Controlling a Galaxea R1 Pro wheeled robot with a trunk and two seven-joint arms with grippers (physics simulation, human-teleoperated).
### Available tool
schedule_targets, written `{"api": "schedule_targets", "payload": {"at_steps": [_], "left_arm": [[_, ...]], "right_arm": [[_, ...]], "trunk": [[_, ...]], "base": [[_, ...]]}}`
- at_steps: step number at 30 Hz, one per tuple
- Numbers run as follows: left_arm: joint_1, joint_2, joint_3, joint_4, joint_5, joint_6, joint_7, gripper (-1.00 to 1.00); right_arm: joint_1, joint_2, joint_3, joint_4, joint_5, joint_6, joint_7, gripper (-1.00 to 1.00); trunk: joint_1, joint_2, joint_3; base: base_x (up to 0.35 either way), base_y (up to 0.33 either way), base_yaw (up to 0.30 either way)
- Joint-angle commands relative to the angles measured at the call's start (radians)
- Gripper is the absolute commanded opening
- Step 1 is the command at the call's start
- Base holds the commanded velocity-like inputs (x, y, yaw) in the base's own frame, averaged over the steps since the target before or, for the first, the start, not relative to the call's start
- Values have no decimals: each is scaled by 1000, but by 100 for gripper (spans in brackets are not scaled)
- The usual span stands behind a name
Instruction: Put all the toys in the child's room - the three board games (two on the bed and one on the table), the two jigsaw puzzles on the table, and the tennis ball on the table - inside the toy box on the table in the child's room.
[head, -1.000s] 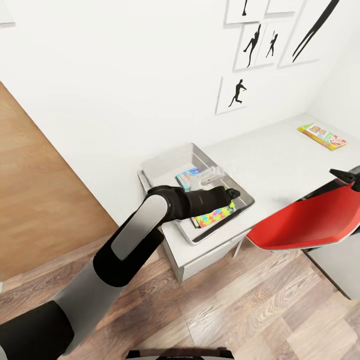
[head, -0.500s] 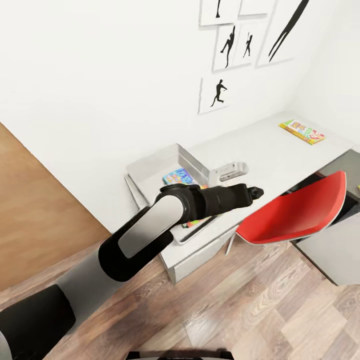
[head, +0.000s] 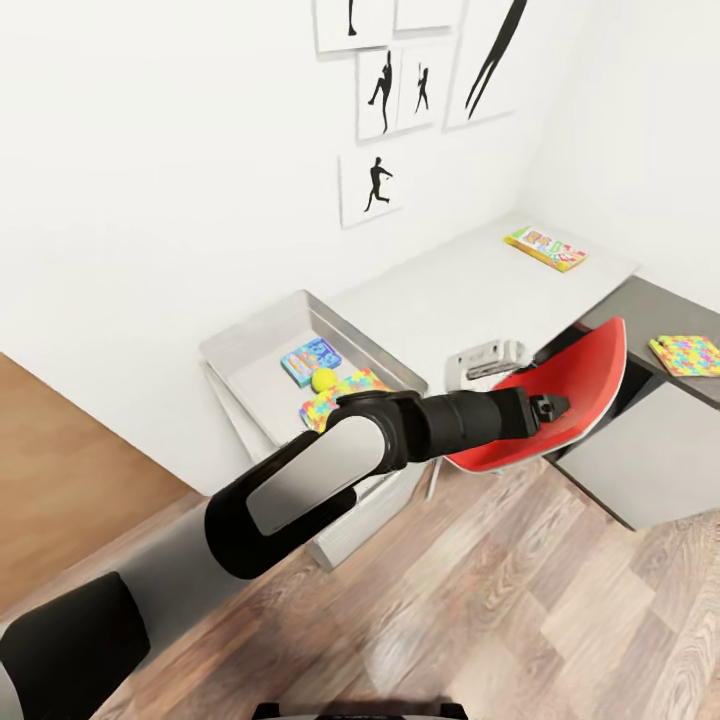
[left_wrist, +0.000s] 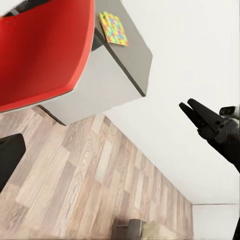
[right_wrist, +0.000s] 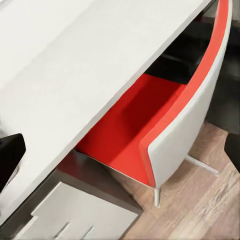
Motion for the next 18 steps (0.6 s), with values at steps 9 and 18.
{"api": "schedule_targets", "payload": {"at_steps": [9,18], "left_arm": [[8,2,-5,-1,0,-5,-3,100],[31,4,-1,-1,-7,-7,-8,100]], "right_arm": [[4,17,39,0,6,8,17,100],[3,38,56,0,11,8,12,100]], "trunk": [[1,-2,0],[1,-2,5]], "base": [[0,0,-283],[0,0,-277]]}}
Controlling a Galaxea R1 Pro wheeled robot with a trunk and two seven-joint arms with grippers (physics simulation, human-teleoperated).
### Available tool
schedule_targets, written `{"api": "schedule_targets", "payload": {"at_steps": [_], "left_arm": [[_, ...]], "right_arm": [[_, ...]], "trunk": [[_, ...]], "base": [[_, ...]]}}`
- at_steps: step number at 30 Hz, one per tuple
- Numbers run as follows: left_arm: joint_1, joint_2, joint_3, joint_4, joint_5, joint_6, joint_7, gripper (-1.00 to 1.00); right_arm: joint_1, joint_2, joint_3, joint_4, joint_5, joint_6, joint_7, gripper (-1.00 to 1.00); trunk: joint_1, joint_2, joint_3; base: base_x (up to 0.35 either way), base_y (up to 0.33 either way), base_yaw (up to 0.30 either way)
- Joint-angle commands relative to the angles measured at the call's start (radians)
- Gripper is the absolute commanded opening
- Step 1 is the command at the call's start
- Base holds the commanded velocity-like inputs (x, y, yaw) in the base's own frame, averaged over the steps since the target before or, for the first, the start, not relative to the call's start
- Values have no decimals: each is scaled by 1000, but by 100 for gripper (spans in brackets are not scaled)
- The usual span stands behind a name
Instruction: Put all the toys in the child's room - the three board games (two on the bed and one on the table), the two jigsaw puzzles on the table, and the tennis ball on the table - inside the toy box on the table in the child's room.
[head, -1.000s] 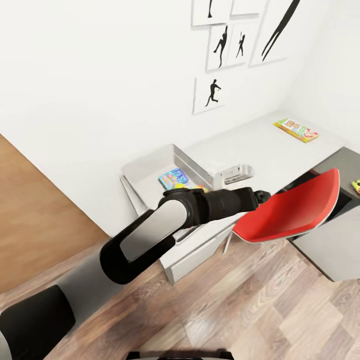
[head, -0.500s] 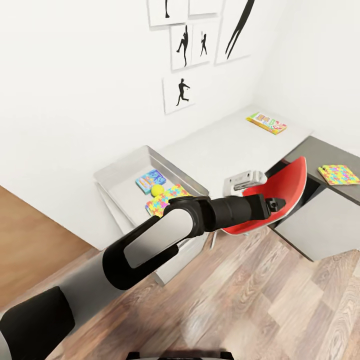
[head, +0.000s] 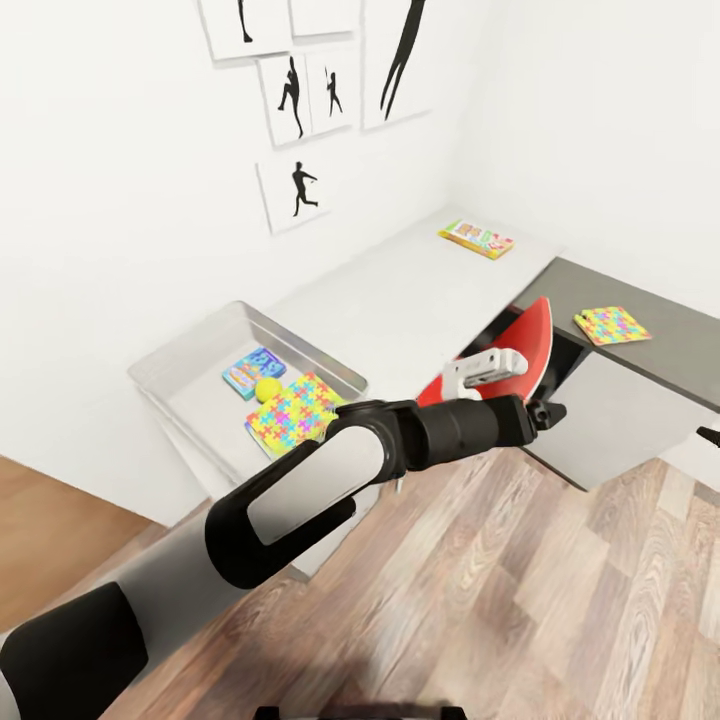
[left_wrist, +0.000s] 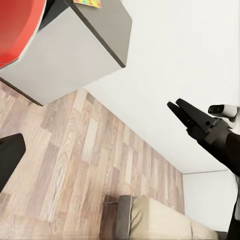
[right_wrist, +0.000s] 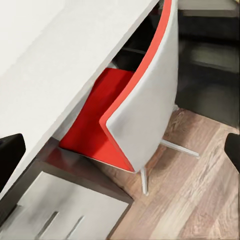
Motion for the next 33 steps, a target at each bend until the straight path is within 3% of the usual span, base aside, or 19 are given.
{"api": "schedule_targets", "payload": {"at_steps": [1,19,27,33], "left_arm": [[-1,0,0,-1,6,1,7,100],[10,1,3,-1,4,-1,6,100],[12,2,3,-1,2,-1,8,100],[14,5,1,0,0,-1,11,100]], "right_arm": [[-2,0,-1,0,5,8,7,100],[-9,24,53,0,11,8,-94,100],[-11,25,62,0,12,8,-103,100],[-11,40,67,0,11,8,-106,100]], "trunk": [[1,-2,-1],[1,-2,15],[1,-2,23],[1,-2,25]], "base": [[0,0,-269],[14,0,-258],[214,-24,-254],[256,-183,-74]]}}
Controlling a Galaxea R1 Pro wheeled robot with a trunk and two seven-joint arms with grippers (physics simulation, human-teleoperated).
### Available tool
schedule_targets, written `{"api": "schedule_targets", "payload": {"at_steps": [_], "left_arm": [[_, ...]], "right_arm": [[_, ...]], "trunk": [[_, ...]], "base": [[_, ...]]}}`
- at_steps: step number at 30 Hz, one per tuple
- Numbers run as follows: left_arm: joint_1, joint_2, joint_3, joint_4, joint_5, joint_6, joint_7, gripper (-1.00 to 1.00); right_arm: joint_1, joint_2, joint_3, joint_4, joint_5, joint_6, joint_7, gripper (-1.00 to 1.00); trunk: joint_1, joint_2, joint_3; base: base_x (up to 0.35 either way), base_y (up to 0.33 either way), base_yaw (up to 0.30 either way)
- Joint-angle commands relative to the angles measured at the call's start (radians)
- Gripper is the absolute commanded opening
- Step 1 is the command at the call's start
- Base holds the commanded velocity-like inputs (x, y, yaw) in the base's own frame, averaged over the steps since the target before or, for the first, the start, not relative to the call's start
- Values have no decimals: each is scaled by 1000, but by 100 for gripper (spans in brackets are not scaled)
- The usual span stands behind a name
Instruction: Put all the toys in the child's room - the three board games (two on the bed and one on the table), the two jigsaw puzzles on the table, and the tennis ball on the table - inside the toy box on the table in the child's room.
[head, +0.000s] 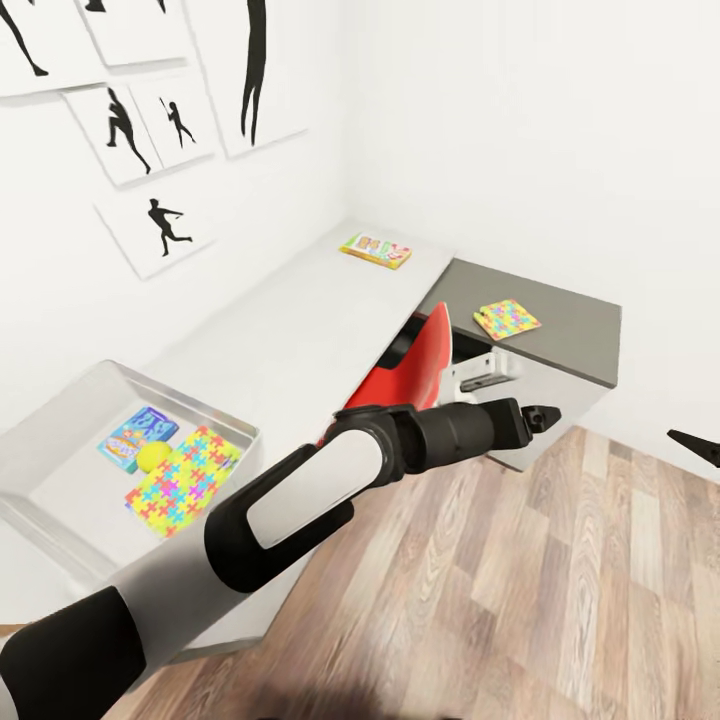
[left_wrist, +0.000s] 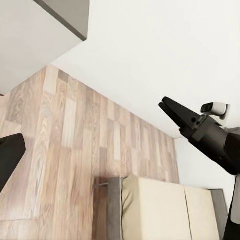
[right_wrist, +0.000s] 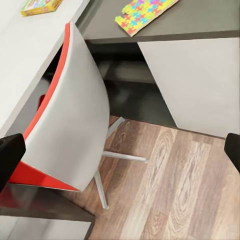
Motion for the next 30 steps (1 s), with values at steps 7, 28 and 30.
{"api": "schedule_targets", "payload": {"at_steps": [7,28,30], "left_arm": [[-1,1,1,0,7,1,8,100],[4,7,19,1,9,1,8,100],[14,7,30,1,9,2,9,100]], "right_arm": [[-1,6,17,0,6,7,7,100],[-3,33,56,0,7,7,7,100],[-3,34,57,0,7,7,7,100]], "trunk": [[1,-2,0],[1,-2,11],[1,-2,12]], "base": [[56,-64,-188],[7,-8,-268],[0,-1,-278]]}}
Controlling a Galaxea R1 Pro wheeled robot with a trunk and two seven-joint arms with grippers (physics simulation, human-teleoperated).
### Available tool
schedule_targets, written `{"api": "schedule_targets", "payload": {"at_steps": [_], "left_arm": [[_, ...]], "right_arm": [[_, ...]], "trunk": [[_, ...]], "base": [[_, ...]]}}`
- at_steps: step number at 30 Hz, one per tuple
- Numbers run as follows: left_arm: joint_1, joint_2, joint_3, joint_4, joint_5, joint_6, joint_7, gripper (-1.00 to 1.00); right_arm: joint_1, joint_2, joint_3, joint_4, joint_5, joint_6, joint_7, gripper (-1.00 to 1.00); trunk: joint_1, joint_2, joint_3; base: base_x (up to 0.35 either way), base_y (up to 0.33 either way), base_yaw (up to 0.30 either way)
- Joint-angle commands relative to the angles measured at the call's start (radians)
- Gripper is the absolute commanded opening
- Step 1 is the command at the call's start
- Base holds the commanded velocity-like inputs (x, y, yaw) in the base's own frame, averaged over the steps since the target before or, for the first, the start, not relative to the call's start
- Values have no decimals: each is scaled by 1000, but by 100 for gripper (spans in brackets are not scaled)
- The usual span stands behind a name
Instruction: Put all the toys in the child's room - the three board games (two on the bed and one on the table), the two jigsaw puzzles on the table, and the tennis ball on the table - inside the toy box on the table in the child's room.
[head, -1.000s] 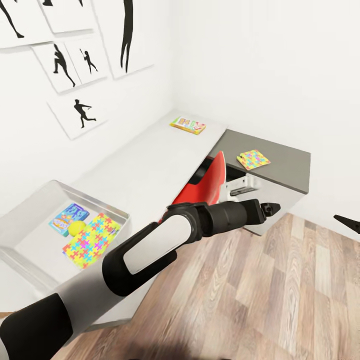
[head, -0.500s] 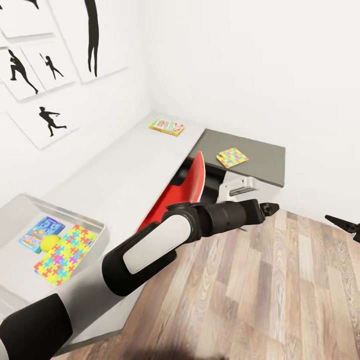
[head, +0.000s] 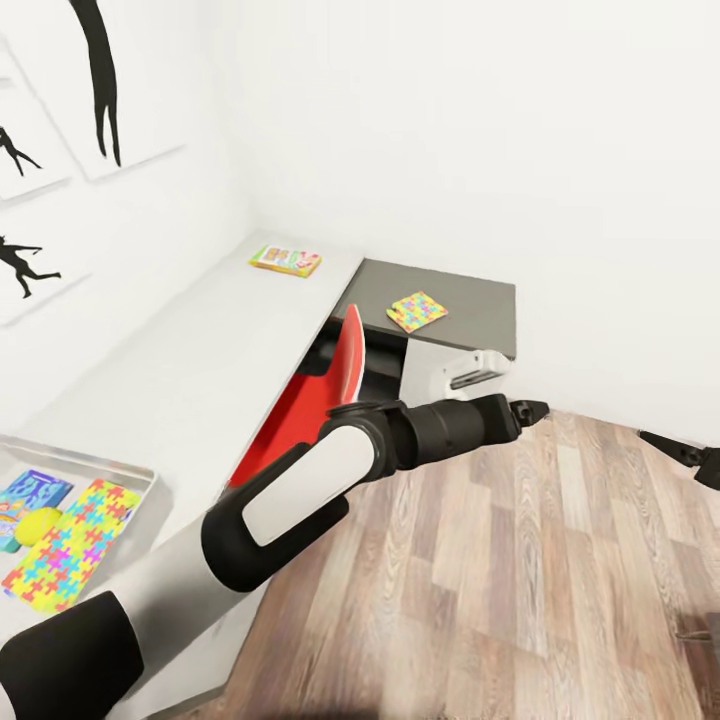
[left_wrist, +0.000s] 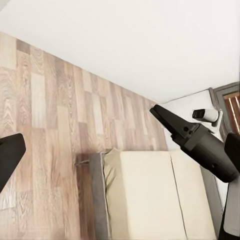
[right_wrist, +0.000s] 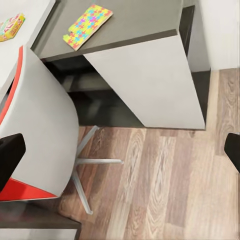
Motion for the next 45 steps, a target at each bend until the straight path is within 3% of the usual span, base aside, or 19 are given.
{"api": "schedule_targets", "payload": {"at_steps": [1,10,36,45], "left_arm": [[-1,0,1,-1,6,1,7,100],[27,1,41,-1,5,5,8,100],[34,6,47,-1,3,6,8,100],[45,13,52,-1,4,6,7,100]], "right_arm": [[-2,0,-1,0,6,7,7,100],[-2,3,18,0,7,7,7,100],[-2,5,31,0,7,7,7,100],[1,13,85,0,8,7,7,100]], "trunk": [[1,-2,-1],[1,-2,5],[1,-2,21],[1,-2,25]], "base": [[0,0,-278],[60,-52,-279],[226,-189,-279],[103,-20,-169]]}}
